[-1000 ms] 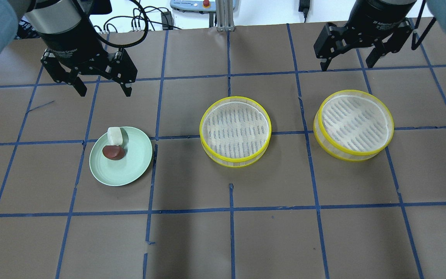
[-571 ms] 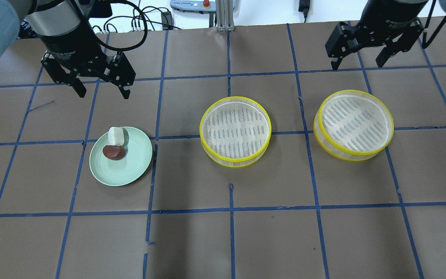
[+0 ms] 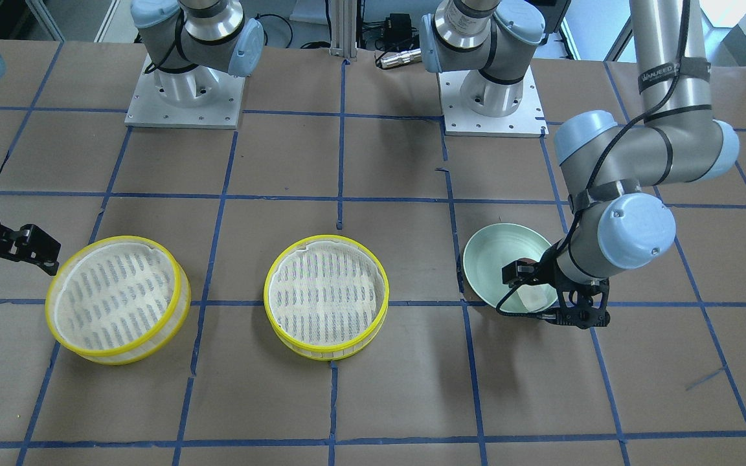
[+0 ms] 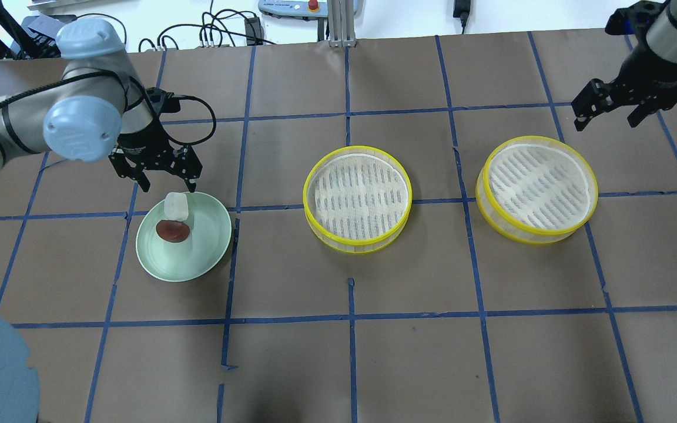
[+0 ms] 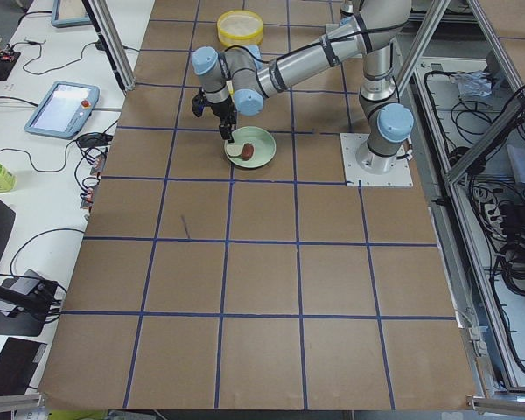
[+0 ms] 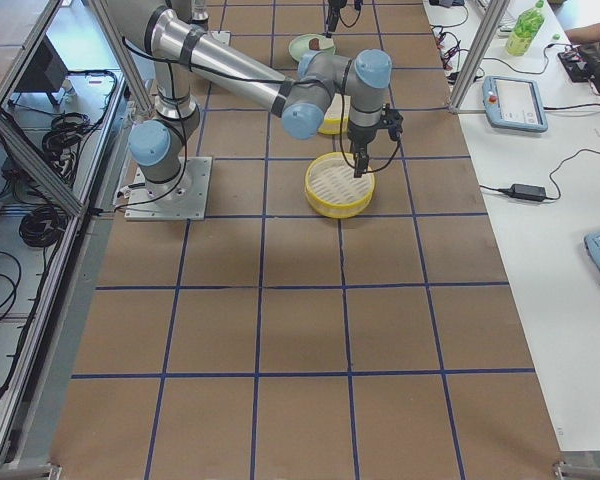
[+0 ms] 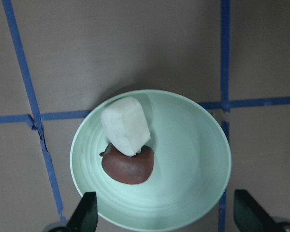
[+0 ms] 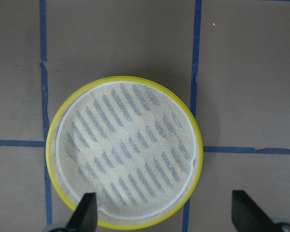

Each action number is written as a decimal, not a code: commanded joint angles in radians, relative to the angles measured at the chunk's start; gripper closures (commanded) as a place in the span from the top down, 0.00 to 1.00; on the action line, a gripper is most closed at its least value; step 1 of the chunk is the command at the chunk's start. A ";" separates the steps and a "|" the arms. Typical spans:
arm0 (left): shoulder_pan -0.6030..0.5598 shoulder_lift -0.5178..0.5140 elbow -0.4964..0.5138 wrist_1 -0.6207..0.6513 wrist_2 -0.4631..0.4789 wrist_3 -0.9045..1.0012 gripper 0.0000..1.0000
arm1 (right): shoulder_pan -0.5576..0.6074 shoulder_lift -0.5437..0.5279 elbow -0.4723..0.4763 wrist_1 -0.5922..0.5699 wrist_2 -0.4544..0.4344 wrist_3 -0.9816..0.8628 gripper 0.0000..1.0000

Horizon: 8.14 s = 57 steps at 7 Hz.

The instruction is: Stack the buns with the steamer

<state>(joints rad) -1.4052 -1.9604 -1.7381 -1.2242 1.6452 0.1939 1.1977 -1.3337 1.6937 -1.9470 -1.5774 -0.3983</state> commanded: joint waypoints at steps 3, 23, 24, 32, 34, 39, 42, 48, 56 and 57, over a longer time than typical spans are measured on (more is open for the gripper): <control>0.012 -0.040 -0.037 0.058 0.012 0.001 0.23 | -0.069 0.118 0.161 -0.185 -0.015 -0.045 0.88; -0.008 0.094 -0.144 0.017 -0.006 0.160 0.98 | 0.435 -0.030 0.038 -0.006 0.007 0.683 0.07; -0.005 0.075 -0.144 0.017 -0.004 0.191 0.95 | 0.468 -0.022 0.034 -0.004 0.010 0.767 0.06; -0.008 0.006 -0.112 0.081 0.045 0.181 0.24 | 0.571 0.079 0.017 -0.015 0.022 0.912 0.07; -0.044 0.078 -0.033 -0.051 -0.041 0.024 0.24 | 0.571 0.088 0.015 -0.015 0.023 0.917 0.08; -0.303 0.071 0.167 -0.063 -0.469 -0.702 0.28 | 0.577 0.080 0.021 -0.009 0.028 0.918 0.15; -0.307 0.043 0.160 -0.051 -0.538 -0.717 0.99 | 0.588 0.082 0.021 -0.006 0.027 0.926 0.38; -0.297 0.234 0.193 -0.210 -0.236 -0.552 0.99 | 0.421 -0.154 -0.029 0.183 0.011 0.592 0.99; -0.247 0.324 0.292 -0.460 -0.105 -0.333 0.99 | 0.396 -0.225 -0.287 0.568 -0.004 0.343 0.99; -0.245 0.328 0.287 -0.462 -0.102 -0.333 0.99 | 0.396 -0.225 -0.287 0.568 -0.004 0.343 0.99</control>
